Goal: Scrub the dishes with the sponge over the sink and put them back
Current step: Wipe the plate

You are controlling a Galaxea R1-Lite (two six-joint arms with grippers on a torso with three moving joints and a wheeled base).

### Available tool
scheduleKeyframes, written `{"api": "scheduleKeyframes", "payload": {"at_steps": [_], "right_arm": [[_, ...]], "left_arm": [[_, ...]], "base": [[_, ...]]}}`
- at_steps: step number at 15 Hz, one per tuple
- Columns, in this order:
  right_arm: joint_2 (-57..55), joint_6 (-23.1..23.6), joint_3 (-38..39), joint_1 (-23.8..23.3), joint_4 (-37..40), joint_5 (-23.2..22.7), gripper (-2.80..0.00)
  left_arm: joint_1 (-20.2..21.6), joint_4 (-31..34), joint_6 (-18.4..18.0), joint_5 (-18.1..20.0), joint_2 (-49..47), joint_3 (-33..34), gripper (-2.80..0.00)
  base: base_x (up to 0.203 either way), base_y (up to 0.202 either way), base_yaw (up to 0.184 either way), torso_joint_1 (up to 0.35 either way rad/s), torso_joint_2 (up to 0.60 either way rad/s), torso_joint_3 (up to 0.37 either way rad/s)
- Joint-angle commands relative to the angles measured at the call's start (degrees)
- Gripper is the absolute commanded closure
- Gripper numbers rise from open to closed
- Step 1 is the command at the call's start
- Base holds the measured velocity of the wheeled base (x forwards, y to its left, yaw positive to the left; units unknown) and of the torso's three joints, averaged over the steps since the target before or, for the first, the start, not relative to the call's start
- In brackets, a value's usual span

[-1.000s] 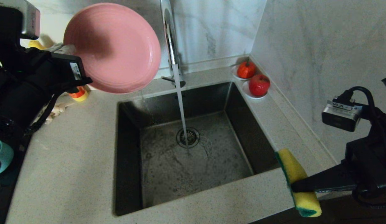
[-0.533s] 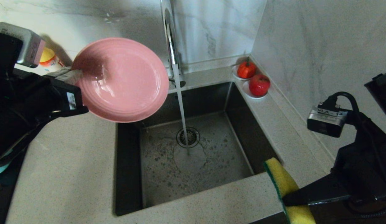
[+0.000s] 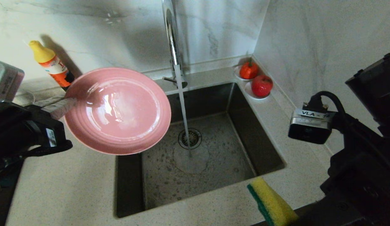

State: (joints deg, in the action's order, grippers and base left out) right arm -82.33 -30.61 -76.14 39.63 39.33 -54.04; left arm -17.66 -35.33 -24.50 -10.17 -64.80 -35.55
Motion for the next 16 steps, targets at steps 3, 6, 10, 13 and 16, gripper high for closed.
{"api": "scheduleKeyframes", "payload": {"at_steps": [3,6,10,13,16], "right_arm": [[-4.9,-0.2,-8.0,6.0,2.1,-0.9,0.00],[-12.9,-0.1,-14.7,6.8,2.4,-1.6,0.00],[-21.6,-0.2,-26.1,10.0,4.6,-3.3,0.00],[-25.5,-0.2,-33.0,14.3,6.9,-3.8,0.00],[-28.3,-0.2,-34.5,15.6,5.4,-4.5,0.00]], "left_arm": [[-0.4,-3.2,0.2,-0.1,0.1,0.6,0.00],[-1.2,-3.2,0.0,0.0,0.1,0.1,0.00],[-1.3,-4.9,-0.1,0.1,-0.1,-0.1,0.00],[-2.1,-5.1,0.0,0.1,0.3,0.1,0.00],[-4.6,-5.0,0.0,0.1,0.8,0.0,0.00]], "base": [[0.000,0.000,0.000,0.000,0.00,0.000],[0.000,0.000,0.000,0.000,0.00,0.000],[0.000,0.000,0.000,0.000,0.00,0.000],[0.000,0.000,0.000,0.000,0.00,0.000],[0.000,0.000,0.000,0.000,0.00,0.000]]}}
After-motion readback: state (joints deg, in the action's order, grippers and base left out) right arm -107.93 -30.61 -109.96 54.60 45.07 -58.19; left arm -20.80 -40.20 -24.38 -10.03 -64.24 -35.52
